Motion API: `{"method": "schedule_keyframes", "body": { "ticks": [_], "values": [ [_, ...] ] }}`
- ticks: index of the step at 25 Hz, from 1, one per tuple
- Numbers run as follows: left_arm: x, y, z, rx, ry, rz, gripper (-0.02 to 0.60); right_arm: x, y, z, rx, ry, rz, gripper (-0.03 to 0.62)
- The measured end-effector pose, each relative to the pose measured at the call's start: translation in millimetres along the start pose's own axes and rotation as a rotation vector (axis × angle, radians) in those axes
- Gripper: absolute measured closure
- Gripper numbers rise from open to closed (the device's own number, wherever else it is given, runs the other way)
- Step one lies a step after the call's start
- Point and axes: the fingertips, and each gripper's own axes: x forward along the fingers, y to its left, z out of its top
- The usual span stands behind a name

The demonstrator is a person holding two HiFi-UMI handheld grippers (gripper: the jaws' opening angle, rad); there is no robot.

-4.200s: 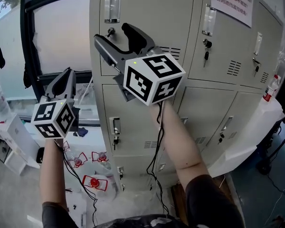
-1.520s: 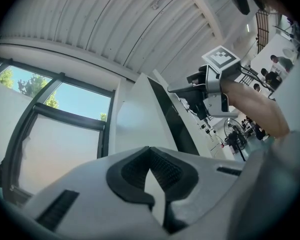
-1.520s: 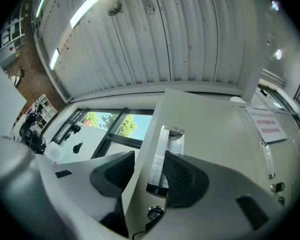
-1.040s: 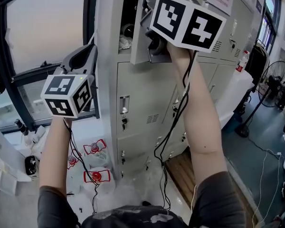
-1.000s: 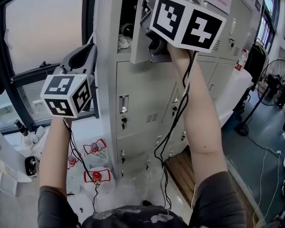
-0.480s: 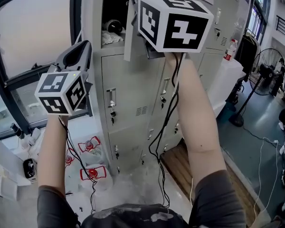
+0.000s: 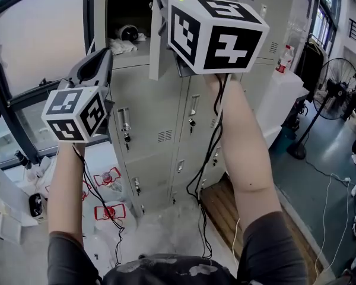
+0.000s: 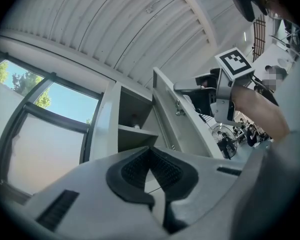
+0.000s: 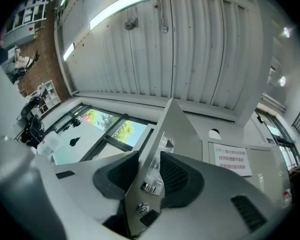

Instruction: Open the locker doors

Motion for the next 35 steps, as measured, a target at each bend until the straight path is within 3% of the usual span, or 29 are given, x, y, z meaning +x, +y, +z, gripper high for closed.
{"method": "schedule_keyframes", "body": {
  "ticks": [13, 35],
  "values": [
    [8, -63, 9, 0.022, 0.015, -0.003, 0.573, -55, -51, 7, 0.024, -0.026, -0.001, 0.502],
    [24, -140, 18, 0.03, 0.016, -0.047, 0.574, -106, -147, -13, 0.108, -0.046, -0.079, 0.514]
  ]
}}
